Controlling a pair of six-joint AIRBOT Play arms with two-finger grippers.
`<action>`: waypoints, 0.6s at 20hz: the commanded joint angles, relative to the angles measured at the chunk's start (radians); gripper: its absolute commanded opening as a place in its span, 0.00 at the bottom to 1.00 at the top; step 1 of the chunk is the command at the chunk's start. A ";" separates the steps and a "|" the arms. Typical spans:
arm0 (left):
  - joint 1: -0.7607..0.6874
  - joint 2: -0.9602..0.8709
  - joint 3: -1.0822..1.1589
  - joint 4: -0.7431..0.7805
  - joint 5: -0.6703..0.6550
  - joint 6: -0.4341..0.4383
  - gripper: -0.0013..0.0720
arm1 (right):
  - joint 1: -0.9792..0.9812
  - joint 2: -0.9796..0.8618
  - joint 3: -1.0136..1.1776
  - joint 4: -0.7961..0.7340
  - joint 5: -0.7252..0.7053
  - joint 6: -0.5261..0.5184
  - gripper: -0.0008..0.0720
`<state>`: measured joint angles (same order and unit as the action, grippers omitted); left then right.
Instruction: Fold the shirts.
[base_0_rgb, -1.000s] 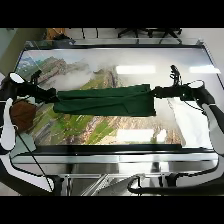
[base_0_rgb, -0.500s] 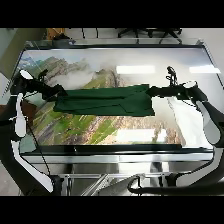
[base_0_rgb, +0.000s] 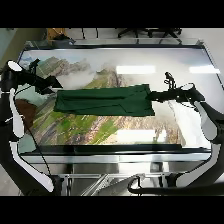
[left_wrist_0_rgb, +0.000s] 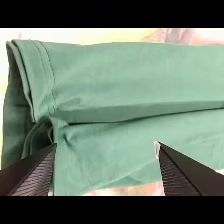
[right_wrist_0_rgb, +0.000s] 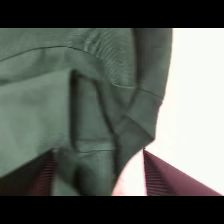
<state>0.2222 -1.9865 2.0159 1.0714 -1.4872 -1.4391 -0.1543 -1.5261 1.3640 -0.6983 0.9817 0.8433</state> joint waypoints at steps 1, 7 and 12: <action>-0.010 0.014 -0.006 -0.049 -0.014 -0.003 0.96 | 0.023 -0.050 -0.002 0.034 0.013 -0.022 0.64; -0.132 0.013 -0.006 -0.306 0.040 0.067 0.04 | 0.040 -0.043 0.026 0.096 0.077 -0.076 0.03; -0.389 -0.071 -0.006 -0.232 0.132 0.053 0.04 | -0.027 0.090 0.074 0.093 0.193 -0.034 0.03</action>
<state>-0.0338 -2.0129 2.0098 0.8024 -1.4090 -1.3827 -0.1482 -1.5021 1.4109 -0.6262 1.0878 0.7845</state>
